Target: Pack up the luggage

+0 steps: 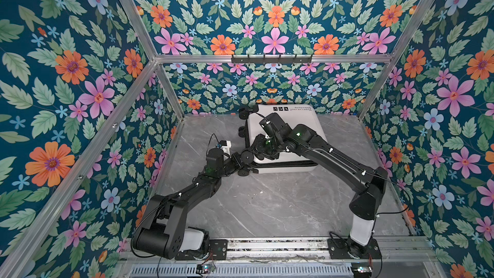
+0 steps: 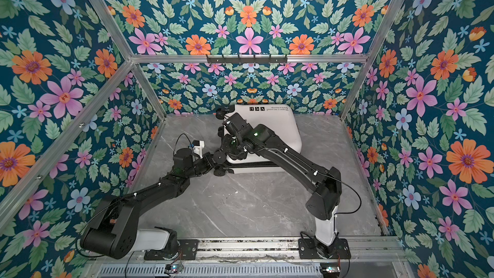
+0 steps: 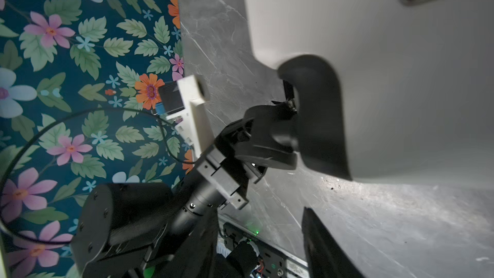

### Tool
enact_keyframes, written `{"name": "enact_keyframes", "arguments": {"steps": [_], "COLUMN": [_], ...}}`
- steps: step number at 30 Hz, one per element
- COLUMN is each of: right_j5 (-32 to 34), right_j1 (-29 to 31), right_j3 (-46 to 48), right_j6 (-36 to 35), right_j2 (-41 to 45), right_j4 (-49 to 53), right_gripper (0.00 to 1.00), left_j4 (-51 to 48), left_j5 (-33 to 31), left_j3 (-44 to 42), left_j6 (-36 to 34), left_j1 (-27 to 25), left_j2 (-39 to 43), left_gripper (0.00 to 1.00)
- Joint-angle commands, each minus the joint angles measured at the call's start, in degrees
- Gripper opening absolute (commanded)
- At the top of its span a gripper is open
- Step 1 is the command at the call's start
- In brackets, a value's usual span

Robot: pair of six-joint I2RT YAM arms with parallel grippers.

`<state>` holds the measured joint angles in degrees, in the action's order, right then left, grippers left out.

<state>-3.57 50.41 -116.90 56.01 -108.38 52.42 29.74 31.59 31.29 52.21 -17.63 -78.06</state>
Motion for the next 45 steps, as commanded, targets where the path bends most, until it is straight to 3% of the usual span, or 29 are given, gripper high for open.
{"name": "enact_keyframes", "arguments": {"steps": [1, 9, 18, 29, 37, 45], "right_j5": [10.4, 6.7, -0.7, -6.9, -4.7, 3.5], "right_j1": [0.6, 0.5, 0.4, 0.5, 1.2, 2.4], "right_j3": [-5.4, -13.1, 3.0, 8.4, 6.5, 20.2], "right_j6": [-6.9, -7.3, 2.6, 18.8, 25.1, 34.1], "right_j2": [-2.4, -6.6, -0.3, -2.6, -4.6, 2.9], "right_j4": [13.5, 17.0, 2.5, -10.9, -14.0, -18.5], "right_gripper": [0.56, 0.6, 0.64, 0.64, 0.68, 0.7], "left_j4": [-0.5, 0.1, 0.4, 1.0, 1.2, 1.5], "left_j5": [1.8, 2.2, 2.9, 3.9, 4.7, 5.0], "left_j3": [-0.3, -0.6, 0.0, -0.3, -0.7, -1.1], "left_j6": [-1.0, -0.8, -0.6, -1.0, -1.0, -0.9], "left_j1": [0.0, 0.0, 0.0, 0.0, 0.0, 0.0], "left_j2": [0.0, 1.0, 0.8, 1.1, 1.2, 1.4], "left_gripper": [0.0, 0.0, 0.0, 0.0, 0.0, 0.0]}}
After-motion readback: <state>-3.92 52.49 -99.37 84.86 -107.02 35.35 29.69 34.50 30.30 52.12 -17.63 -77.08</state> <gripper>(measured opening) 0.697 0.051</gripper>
